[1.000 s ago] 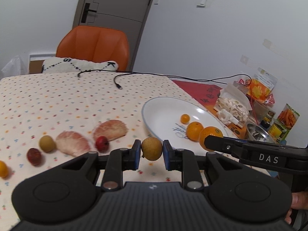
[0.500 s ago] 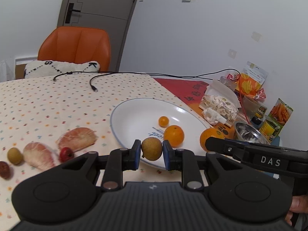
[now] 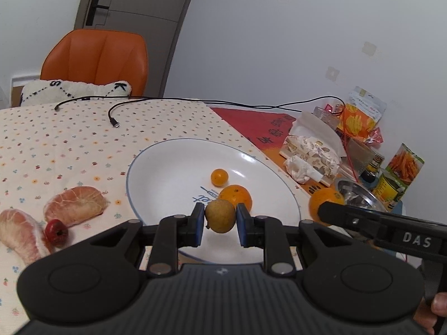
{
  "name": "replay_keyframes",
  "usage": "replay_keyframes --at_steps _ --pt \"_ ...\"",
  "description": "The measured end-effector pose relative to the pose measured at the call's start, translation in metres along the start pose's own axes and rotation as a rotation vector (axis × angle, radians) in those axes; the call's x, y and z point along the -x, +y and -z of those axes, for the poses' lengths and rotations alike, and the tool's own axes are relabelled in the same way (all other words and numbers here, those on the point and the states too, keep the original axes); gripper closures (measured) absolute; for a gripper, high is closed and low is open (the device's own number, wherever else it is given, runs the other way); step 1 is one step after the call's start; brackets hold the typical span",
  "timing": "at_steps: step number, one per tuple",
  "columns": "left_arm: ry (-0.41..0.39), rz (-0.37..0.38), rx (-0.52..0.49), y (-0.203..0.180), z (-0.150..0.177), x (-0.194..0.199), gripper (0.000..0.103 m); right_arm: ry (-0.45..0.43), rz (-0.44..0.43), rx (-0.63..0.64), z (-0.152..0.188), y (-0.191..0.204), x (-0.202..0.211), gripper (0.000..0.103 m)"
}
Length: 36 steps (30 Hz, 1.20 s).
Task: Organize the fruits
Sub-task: 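Carry the orange and kiwi to the white plate and open both tools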
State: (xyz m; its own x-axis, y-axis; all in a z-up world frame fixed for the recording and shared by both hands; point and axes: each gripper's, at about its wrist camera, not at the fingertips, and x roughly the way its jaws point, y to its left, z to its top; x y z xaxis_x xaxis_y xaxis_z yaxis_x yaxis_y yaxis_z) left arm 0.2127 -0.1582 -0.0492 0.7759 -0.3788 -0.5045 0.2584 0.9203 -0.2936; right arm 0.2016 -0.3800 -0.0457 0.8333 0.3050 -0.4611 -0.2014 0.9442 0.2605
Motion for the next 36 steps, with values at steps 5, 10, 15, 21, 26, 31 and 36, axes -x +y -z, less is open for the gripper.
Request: replay_keyframes --at_steps 5,10,15,21,26,31,36 --pt "-0.005 -0.063 0.009 0.000 -0.002 -0.002 0.076 -0.002 -0.013 0.003 -0.002 0.002 -0.003 0.067" --pt "-0.012 -0.092 0.028 0.007 -0.006 0.007 0.066 0.015 -0.029 -0.001 0.000 0.006 -0.013 0.067" --pt "-0.010 -0.127 0.037 0.016 -0.006 0.017 0.037 0.019 -0.057 -0.016 0.000 0.014 -0.019 0.067" --pt "-0.016 -0.166 0.028 0.026 -0.006 0.034 0.024 0.014 -0.096 0.013 0.001 0.034 -0.024 0.062" --pt "-0.034 -0.200 0.041 0.040 -0.004 0.051 0.018 -0.001 -0.098 0.014 0.002 0.045 -0.024 0.052" --pt "-0.051 -0.219 0.064 0.050 -0.003 0.065 0.016 0.004 -0.116 0.028 0.004 0.058 -0.023 0.047" --pt "-0.070 -0.236 0.075 0.058 -0.001 0.080 0.015 0.003 -0.142 0.055 0.005 0.073 -0.019 0.044"
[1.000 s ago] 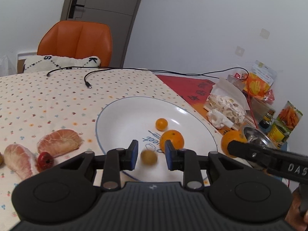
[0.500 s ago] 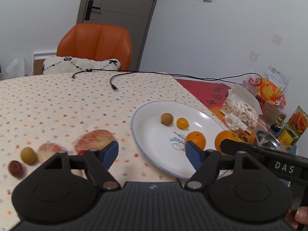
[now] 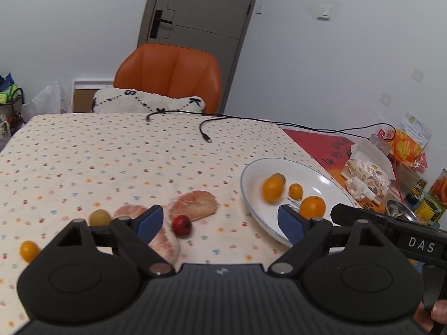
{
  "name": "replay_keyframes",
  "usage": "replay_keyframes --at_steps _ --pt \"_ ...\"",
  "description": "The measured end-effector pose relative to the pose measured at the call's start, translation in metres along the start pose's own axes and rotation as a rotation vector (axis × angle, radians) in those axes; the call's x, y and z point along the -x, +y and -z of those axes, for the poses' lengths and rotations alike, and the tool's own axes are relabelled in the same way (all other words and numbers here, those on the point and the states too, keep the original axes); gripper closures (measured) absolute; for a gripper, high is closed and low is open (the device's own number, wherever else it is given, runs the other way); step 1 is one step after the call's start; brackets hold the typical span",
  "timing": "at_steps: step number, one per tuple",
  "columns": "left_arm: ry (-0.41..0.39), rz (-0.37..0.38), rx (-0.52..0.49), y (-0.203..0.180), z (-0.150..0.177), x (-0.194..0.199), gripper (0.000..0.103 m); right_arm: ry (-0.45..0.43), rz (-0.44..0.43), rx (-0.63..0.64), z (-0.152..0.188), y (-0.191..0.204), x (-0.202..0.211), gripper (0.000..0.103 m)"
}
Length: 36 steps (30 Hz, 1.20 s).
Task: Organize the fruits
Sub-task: 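Carry the orange and kiwi to the white plate and open both tools, then move both open tools back toward the remaining fruit on the tablecloth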
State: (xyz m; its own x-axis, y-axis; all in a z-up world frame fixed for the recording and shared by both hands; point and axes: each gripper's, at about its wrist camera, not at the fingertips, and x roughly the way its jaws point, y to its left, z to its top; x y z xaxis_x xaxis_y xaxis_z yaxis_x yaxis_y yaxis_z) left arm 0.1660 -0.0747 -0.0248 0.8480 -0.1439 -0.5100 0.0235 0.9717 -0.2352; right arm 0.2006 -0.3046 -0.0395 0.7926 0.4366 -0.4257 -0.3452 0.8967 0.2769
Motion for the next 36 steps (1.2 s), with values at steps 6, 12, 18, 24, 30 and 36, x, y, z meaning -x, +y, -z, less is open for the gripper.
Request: replay_keyframes --at_steps 6,12,18,24,30,36 --pt "-0.029 -0.035 0.018 0.018 0.000 0.021 0.015 0.002 -0.042 0.018 0.000 0.019 -0.001 0.041" --pt "-0.048 -0.087 0.039 0.039 0.000 0.043 0.015 0.003 -0.096 0.032 0.002 0.038 -0.004 0.035" --pt "-0.072 -0.141 0.062 0.060 0.000 0.065 0.015 0.014 -0.149 0.041 0.003 0.058 -0.010 0.029" --pt "-0.088 -0.190 0.097 0.081 -0.001 0.082 0.015 0.021 -0.199 0.056 0.003 0.076 -0.013 0.023" --pt "-0.090 -0.222 0.112 0.097 0.001 0.091 0.015 0.031 -0.230 0.067 0.004 0.089 -0.018 0.022" --pt "-0.090 -0.252 0.131 0.114 0.005 0.099 0.015 0.043 -0.259 0.090 0.006 0.105 -0.025 0.022"
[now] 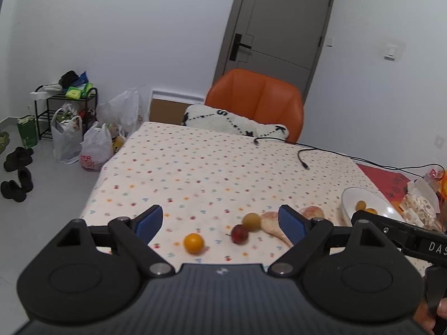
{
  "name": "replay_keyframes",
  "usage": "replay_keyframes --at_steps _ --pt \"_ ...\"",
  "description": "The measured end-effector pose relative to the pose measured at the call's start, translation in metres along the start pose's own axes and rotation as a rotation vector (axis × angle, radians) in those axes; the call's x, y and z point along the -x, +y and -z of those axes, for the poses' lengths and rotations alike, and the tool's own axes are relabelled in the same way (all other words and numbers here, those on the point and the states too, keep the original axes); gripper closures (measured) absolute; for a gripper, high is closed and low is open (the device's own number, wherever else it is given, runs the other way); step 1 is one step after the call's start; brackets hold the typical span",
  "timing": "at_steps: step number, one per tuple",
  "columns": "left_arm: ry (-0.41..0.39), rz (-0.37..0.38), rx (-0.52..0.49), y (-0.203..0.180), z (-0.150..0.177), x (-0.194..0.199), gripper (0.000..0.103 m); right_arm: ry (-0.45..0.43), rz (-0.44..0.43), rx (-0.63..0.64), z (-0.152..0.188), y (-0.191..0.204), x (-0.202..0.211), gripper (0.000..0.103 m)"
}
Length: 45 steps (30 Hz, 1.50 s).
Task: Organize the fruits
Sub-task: 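Move both open tools back toward the remaining fruit on the tablecloth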
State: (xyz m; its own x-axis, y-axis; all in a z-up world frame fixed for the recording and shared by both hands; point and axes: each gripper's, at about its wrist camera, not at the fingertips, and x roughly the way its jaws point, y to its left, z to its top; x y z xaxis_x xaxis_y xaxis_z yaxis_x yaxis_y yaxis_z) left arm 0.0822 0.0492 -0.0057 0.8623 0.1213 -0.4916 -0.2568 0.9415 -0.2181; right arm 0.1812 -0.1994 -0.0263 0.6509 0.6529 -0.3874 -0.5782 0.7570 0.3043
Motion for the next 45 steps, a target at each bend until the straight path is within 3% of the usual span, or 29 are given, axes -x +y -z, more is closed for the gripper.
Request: replay_keyframes --at_steps 9,17,31,39,45 --pt "0.009 -0.029 0.020 0.023 0.005 -0.003 0.015 0.047 -0.030 0.024 0.005 0.017 -0.024 0.023" --pt "0.016 -0.010 0.053 0.041 0.011 -0.013 0.018 0.106 -0.057 0.048 0.012 0.032 -0.049 0.037" --pt "0.092 0.055 0.115 0.060 0.031 -0.045 0.048 0.211 -0.065 0.062 0.028 0.044 -0.094 0.055" --pt "0.114 0.089 0.120 0.062 0.034 -0.059 0.053 0.239 -0.072 0.076 0.028 0.050 -0.116 0.057" --pt "0.119 0.096 0.113 0.060 0.034 -0.065 0.055 0.249 -0.074 0.084 0.031 0.052 -0.130 0.066"
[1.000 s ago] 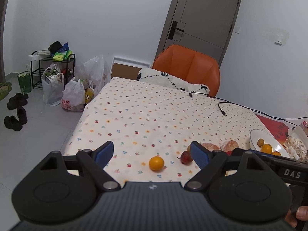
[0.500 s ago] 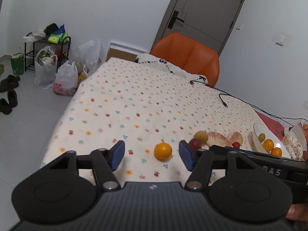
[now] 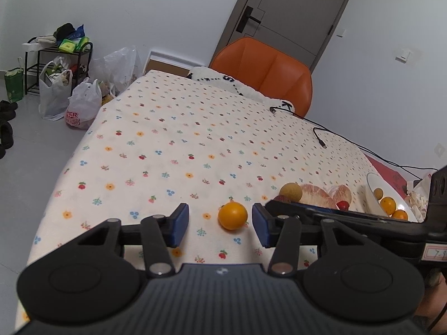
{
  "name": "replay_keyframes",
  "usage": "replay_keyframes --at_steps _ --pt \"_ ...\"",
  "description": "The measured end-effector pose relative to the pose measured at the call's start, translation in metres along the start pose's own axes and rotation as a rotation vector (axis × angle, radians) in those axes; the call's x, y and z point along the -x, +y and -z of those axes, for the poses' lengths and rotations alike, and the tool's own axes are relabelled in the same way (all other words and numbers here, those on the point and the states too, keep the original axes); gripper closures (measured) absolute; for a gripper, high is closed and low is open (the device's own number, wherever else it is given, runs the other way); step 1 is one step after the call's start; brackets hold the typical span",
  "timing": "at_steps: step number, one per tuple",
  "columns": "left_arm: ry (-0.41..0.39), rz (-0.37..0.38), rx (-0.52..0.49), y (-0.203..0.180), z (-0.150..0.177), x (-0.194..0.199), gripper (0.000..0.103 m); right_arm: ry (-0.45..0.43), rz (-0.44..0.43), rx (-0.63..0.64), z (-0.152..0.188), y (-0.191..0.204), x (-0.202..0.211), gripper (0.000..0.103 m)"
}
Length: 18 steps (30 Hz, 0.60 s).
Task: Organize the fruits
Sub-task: 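Grasp a red date with the right tool while the left tool grasps a small orange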
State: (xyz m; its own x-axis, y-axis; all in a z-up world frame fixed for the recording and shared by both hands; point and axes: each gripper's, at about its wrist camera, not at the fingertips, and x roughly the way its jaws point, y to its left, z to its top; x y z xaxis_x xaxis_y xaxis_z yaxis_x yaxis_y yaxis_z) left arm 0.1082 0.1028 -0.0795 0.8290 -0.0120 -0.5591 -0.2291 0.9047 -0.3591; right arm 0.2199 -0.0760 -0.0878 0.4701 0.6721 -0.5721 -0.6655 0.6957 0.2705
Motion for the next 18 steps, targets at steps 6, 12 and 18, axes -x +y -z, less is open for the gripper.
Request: replay_keyframes --at_steps 6,12,18 --pt "0.002 -0.001 -0.006 -0.001 0.000 -0.006 0.063 0.001 -0.006 0.013 0.001 0.000 0.001 0.080" --pt "0.003 0.011 -0.012 -0.007 0.002 -0.012 0.080 -0.005 -0.004 0.014 0.001 -0.003 0.009 0.080" --pt "-0.019 0.020 -0.010 -0.012 -0.002 -0.004 0.081 -0.025 0.014 0.005 -0.003 -0.009 0.022 0.080"
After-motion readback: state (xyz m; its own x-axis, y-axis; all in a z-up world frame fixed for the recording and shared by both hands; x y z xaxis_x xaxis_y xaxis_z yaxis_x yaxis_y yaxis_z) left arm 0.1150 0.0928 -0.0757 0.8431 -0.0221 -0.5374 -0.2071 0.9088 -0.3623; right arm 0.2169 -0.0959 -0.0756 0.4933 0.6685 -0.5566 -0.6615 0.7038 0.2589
